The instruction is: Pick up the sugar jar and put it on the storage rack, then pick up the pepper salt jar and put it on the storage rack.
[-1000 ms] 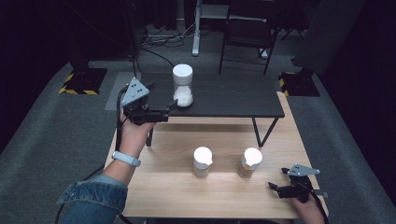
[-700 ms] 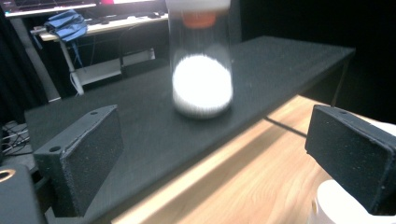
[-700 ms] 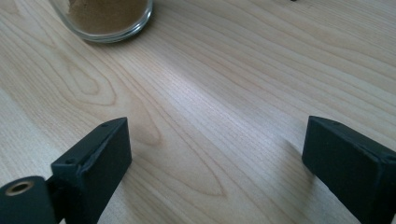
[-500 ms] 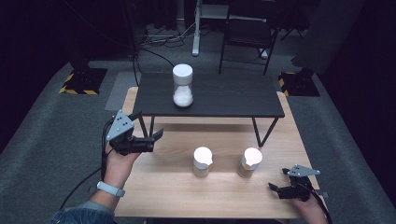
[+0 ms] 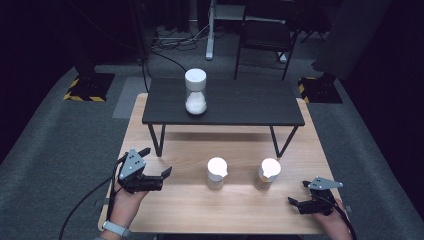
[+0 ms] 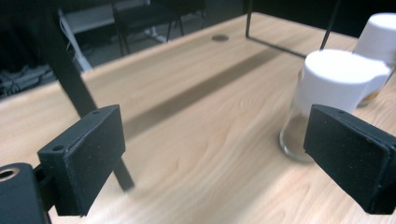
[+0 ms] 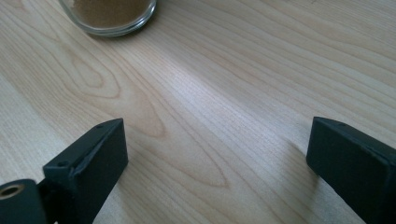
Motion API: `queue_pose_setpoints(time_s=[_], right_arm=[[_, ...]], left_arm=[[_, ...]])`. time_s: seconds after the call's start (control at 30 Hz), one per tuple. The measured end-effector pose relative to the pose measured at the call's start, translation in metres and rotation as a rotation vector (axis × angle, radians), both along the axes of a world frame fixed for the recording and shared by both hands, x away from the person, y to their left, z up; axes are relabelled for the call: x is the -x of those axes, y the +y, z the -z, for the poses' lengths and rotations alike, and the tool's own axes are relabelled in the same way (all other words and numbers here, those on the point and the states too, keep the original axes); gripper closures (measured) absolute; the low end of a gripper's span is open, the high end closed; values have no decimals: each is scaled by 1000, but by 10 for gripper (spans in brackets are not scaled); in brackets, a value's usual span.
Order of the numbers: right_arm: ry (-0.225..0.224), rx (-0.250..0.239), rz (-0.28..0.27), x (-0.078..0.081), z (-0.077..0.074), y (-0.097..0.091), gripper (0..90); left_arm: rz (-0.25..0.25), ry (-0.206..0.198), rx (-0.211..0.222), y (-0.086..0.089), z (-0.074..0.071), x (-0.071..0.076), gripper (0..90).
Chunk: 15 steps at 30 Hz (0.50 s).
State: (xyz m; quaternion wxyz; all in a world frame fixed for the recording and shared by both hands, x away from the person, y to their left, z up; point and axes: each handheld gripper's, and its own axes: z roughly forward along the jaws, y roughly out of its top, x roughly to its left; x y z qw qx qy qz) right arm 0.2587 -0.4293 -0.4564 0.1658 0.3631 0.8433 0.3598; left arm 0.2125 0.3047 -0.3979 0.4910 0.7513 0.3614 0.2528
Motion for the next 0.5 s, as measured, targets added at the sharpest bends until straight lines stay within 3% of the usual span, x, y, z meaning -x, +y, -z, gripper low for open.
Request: queue_pose_setpoints(time_s=[0.23,0.37,0.5], right_arm=[[9,2,1,1,-1,2,22],[20,-12,41,2,-1,0,10],[21,-40,52,4,-6,-6,10]], left_arm=[[-19,61,-10,3,22,6,52],[-30,64,-42,2,29,15,58],[-37,101,-53,5,36,17,57]])
